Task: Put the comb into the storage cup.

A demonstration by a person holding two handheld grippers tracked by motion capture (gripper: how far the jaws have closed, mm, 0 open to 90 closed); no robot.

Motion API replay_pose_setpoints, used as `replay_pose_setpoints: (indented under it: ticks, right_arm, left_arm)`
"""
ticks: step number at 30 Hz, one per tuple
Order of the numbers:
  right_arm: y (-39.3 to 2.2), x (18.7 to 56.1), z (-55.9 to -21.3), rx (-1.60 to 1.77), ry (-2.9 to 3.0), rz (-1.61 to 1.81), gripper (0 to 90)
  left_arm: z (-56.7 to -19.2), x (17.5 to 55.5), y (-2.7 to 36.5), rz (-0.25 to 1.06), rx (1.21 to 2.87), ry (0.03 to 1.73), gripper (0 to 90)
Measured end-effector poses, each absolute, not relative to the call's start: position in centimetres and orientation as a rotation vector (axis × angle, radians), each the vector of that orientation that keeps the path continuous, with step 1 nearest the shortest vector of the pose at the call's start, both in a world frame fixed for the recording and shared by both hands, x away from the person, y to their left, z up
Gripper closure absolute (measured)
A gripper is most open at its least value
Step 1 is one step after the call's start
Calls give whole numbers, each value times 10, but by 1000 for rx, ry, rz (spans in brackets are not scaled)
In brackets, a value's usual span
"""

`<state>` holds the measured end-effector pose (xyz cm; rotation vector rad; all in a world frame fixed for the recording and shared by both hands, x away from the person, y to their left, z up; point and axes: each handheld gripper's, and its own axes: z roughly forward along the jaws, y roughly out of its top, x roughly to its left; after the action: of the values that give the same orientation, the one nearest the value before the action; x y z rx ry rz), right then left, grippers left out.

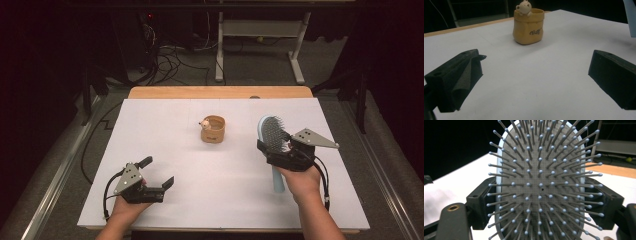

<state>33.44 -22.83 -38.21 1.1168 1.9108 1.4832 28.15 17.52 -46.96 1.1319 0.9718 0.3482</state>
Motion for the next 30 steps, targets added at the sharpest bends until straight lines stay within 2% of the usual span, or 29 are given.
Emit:
replay_pose_setpoints:
  ticks: [30]
  right_arm:
    - [-232,325,-399,1027,1762,1624,208]
  left_arm:
    - [-468,283,177,350,1126,991,1]
